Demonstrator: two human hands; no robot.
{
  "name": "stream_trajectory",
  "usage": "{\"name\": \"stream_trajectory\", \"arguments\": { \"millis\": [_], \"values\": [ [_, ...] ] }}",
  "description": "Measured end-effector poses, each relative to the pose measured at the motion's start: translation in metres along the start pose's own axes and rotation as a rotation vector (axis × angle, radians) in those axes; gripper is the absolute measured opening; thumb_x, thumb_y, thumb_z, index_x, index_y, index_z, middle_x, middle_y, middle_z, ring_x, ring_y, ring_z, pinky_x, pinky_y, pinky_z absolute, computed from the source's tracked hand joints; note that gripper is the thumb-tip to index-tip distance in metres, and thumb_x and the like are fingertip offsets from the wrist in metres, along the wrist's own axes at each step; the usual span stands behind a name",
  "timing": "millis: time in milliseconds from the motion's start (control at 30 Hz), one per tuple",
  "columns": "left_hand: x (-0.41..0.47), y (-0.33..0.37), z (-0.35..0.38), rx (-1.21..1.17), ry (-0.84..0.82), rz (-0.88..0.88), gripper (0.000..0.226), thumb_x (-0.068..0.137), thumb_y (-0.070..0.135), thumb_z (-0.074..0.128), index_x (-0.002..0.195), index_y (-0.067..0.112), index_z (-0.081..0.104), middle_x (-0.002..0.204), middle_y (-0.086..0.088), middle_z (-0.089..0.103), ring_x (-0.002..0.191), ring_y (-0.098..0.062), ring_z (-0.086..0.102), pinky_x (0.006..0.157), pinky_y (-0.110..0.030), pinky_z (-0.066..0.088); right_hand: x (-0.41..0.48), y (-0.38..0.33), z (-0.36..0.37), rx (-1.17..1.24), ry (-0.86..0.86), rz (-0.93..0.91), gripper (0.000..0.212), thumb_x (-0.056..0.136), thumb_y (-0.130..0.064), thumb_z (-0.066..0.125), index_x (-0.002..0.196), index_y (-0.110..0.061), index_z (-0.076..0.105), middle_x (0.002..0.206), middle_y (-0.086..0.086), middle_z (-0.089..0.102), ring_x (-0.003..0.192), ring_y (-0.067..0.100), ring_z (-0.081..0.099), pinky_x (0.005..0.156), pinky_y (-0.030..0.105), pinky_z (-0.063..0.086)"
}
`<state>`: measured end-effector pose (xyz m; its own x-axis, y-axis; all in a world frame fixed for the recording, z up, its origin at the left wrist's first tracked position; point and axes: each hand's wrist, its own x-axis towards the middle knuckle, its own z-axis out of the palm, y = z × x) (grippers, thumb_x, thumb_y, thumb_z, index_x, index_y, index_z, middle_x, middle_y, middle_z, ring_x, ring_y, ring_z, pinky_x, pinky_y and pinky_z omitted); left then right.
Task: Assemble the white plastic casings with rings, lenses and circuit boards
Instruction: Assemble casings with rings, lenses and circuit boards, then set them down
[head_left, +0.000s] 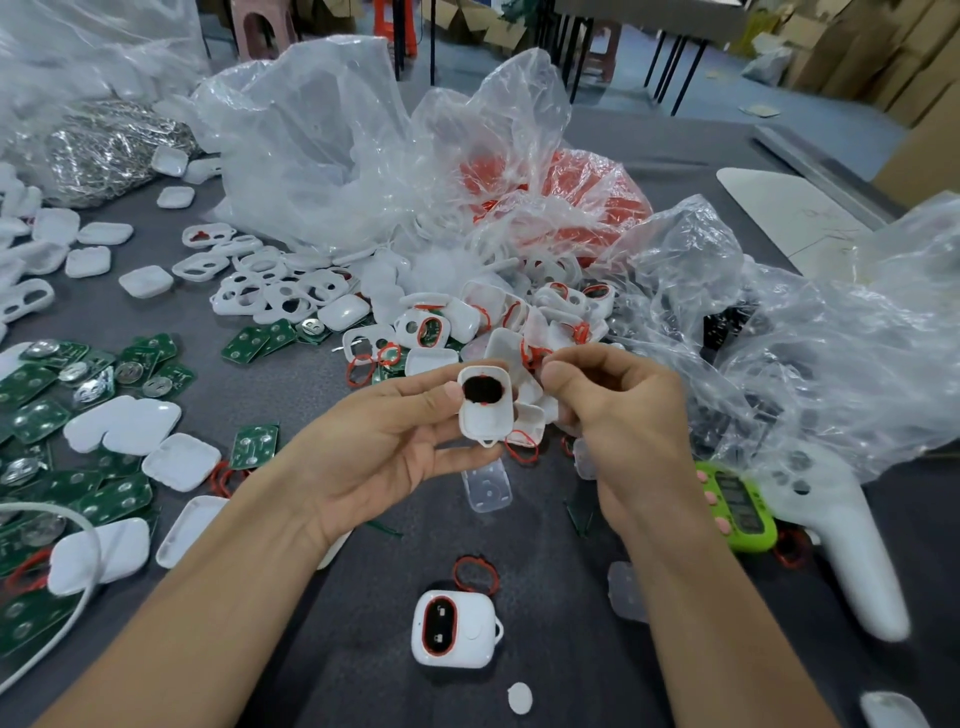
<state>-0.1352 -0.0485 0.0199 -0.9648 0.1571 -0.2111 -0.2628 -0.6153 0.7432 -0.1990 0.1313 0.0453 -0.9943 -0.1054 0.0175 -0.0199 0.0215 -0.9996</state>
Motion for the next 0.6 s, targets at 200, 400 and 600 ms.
{"name": "stream_trajectory", "arguments": {
  "millis": [200,400,600],
  "values": [
    [-0.001,0.004,-0.002,-0.018,0.009,0.015,0.039,0.091,0.012,0.058,0.127,0.006,0.07,0.126,-0.012,0.071,0.103,-0.021,0.072,0.079,-0.036,0.062,0.0,0.002,-0.006,-0.338,-0.17,-0.061,0.02,0.082,-0.008,0.078,0.07,-0.024,0.078,0.058,-0.009,0.068,0.05,0.002,0.055,0.051,0.016,0.042],
    [-0.002,0.013,-0.01,-0.079,0.055,0.074,0.036,0.091,0.014,0.056,0.121,0.012,0.076,0.127,-0.01,0.071,0.104,-0.019,0.073,0.078,-0.036,0.062,-0.014,0.001,-0.002,-0.95,-0.526,-0.092,0.026,0.068,-0.026,0.087,0.091,-0.031,0.075,0.071,-0.011,0.069,0.065,0.003,0.064,0.063,0.018,0.052],
    [-0.002,0.014,-0.012,-0.087,0.044,0.08,0.036,0.092,0.012,0.056,0.124,0.01,0.074,0.126,-0.009,0.071,0.104,-0.019,0.072,0.078,-0.036,0.062,-0.017,0.001,0.004,-0.987,-0.558,-0.085,0.019,0.072,-0.026,0.086,0.077,-0.029,0.069,0.073,-0.011,0.065,0.067,0.006,0.061,0.067,0.032,0.057]
  ]
}}
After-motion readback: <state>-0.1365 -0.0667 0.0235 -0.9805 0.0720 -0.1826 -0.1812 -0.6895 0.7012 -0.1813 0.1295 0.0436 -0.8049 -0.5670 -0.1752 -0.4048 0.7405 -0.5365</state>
